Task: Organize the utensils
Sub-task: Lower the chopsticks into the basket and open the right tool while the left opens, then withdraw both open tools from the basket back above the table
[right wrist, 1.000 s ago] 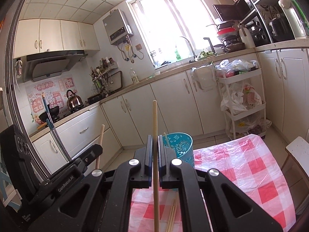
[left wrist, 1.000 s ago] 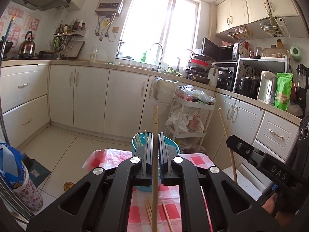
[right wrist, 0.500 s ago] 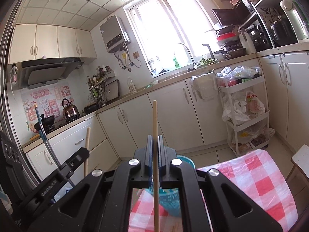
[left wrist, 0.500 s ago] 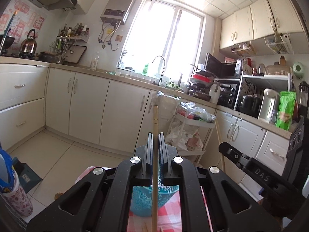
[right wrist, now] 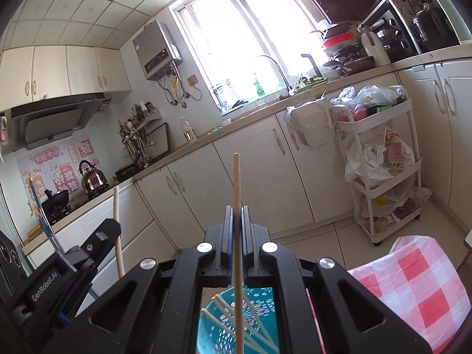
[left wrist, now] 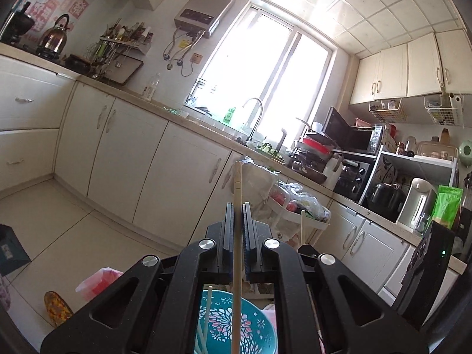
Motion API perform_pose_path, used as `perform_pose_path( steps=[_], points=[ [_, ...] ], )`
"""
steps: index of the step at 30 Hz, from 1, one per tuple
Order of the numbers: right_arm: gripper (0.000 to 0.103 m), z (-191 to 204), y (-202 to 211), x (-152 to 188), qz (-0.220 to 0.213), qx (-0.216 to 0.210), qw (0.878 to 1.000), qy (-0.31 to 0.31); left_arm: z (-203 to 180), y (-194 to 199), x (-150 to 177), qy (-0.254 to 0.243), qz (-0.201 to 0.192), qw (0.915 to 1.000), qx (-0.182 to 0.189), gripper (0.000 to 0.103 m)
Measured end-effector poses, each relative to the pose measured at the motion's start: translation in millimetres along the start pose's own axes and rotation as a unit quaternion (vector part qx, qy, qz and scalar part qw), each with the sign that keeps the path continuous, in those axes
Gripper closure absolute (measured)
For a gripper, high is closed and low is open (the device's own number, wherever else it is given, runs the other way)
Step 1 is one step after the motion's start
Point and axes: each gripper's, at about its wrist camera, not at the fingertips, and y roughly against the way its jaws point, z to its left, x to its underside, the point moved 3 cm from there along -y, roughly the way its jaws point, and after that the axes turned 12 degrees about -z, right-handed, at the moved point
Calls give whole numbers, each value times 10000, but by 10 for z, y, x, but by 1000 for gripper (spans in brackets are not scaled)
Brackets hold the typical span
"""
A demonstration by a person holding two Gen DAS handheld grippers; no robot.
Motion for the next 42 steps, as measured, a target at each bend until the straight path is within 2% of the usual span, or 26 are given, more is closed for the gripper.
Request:
perform_pose_path(
  steps=[7, 14, 19, 20, 22, 24, 28, 30, 36, 42],
  points=[
    [97, -79, -352, 276, 290, 62, 9994, 184, 145, -409, 333, 170, 58, 9997, -154, 98],
    [97, -177, -401, 560, 721, 147, 9966, 361, 242, -489, 683, 17, 355, 9986, -394, 98],
    [83, -271, -308, 641, 911, 228, 9952, 270, 241, -424, 791, -207, 733, 9961, -452, 96],
    [82, -282, -268, 629, 922, 244, 9951, 260, 249, -386, 788, -239, 804, 9953, -487, 93],
    [76, -314, -123, 571, 901, 290, 9953, 196, 271, -262, 745, -269, 876, 9942, -572, 79],
    [69, -339, 67, 507, 868, 344, 9955, 138, 288, -85, 665, -318, 886, 9933, -670, 57],
    [58, -360, 539, 467, 917, 463, 9946, 112, 261, 383, 496, -604, 885, 9911, -794, 42],
    [57, -349, 832, 492, 964, 503, 9940, 130, 229, 655, 440, -823, 940, 9881, -899, 30],
    [47, -186, 1738, 505, 789, 575, 9948, 291, 3, 1410, 339, -1545, 1011, 9764, -1118, 10],
    [39, 32, 2290, 490, 842, 500, 9938, 528, -190, 2016, 276, -1796, 1171, 9695, -1189, 8]
  ],
)
